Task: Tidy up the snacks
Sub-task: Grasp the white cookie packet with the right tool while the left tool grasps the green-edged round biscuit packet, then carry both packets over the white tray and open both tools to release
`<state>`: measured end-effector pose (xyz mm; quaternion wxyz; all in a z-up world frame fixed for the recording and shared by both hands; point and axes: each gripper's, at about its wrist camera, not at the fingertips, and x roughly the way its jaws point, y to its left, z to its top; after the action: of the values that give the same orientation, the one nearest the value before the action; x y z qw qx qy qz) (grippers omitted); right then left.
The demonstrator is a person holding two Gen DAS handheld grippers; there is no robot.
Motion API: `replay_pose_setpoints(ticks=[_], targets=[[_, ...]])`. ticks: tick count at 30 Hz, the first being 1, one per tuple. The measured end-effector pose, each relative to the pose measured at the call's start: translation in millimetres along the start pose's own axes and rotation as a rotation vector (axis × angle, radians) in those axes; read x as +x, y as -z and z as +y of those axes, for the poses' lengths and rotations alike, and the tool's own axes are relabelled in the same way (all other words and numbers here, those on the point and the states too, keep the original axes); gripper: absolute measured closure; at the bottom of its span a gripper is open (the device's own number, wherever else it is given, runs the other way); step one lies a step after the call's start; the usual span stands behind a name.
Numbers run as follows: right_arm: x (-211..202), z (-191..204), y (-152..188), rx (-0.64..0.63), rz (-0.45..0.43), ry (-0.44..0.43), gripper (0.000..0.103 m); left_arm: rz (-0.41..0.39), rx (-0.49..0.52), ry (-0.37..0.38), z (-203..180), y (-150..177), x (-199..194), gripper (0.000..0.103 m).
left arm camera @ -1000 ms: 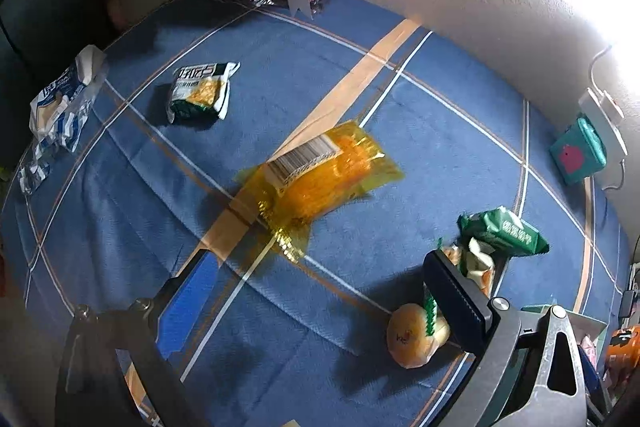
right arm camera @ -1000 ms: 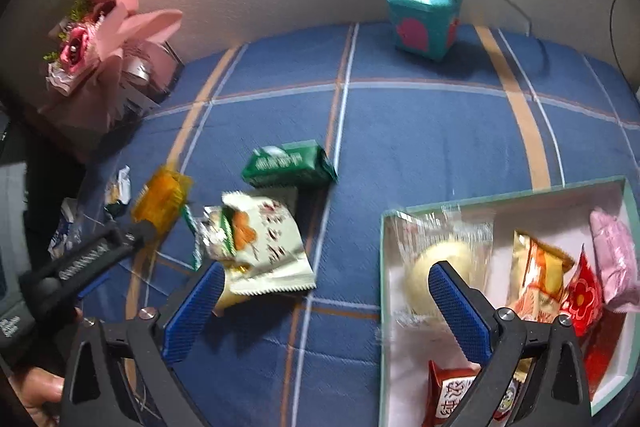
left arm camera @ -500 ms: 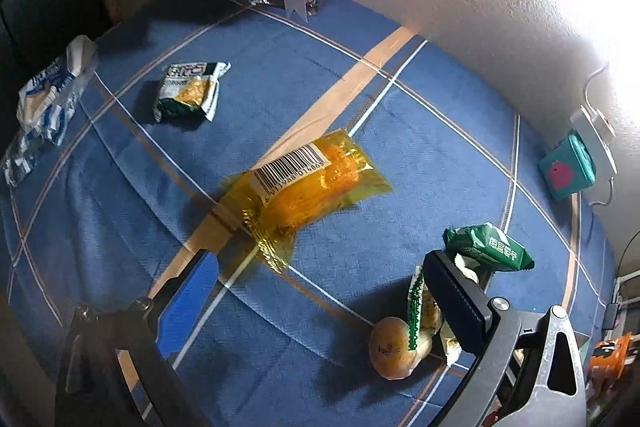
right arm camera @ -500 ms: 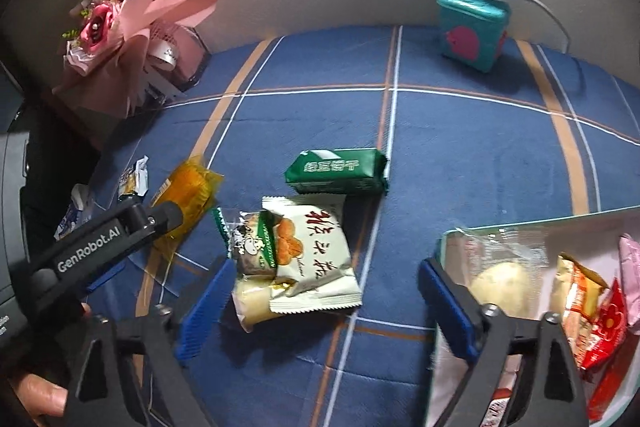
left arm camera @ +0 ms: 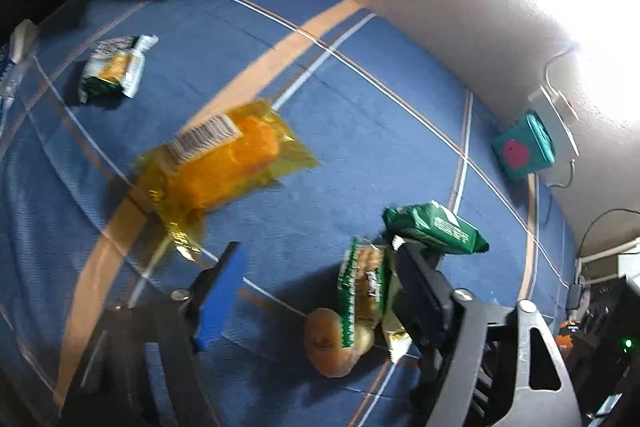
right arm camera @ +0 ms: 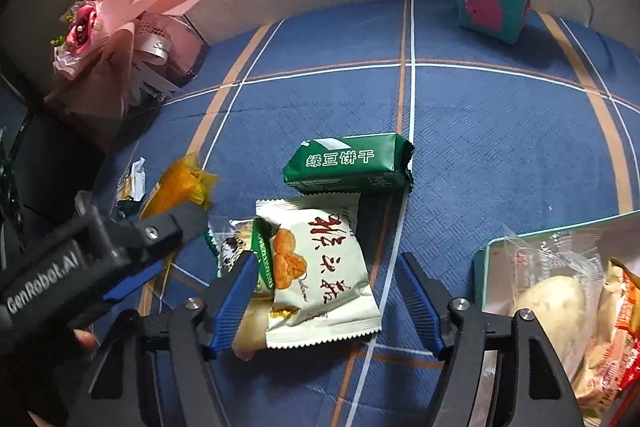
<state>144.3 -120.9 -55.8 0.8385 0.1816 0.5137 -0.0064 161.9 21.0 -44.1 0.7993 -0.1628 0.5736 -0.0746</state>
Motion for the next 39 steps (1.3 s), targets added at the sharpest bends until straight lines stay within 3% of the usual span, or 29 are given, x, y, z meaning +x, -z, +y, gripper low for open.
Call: replay_pose_setpoints(ticks=[7,10,12,14,23,39], targets=[[13.8,-2.6,0.3,0.013,0.013,-0.006,0.041,0.046,-0.010,0.092,-6.8,4.4,18.7,0.057],[15.1,-3.1,0.1,0.011,0.012,-0.009,0.045,0.062,-0.047,0.155,-4.6,6.0,23.5,0.062],[15.3,-4.1,0.1,0.009,0.011,-0.006,0.046,0.058,-0.055,0.155,-4.4,6.9,23.9,0.067],[14.4,-4.4,0.7,0.006,0.009,-0.002,0.047,0.047,-0.060,0.142,-3.7,6.8,21.8,0.079],[5.2,-6.0,-0.8,0.024,-0.004,-0.009,0.048,0.014,-0.078,0.175,-1.3,6.7,9.7,0.083],[-53.8,-6.3,-3.8,0.030,-0.079,0.013,0.048,-0.101,-0.038,0.186,-13.2,3.9,-46.4,0.083]])
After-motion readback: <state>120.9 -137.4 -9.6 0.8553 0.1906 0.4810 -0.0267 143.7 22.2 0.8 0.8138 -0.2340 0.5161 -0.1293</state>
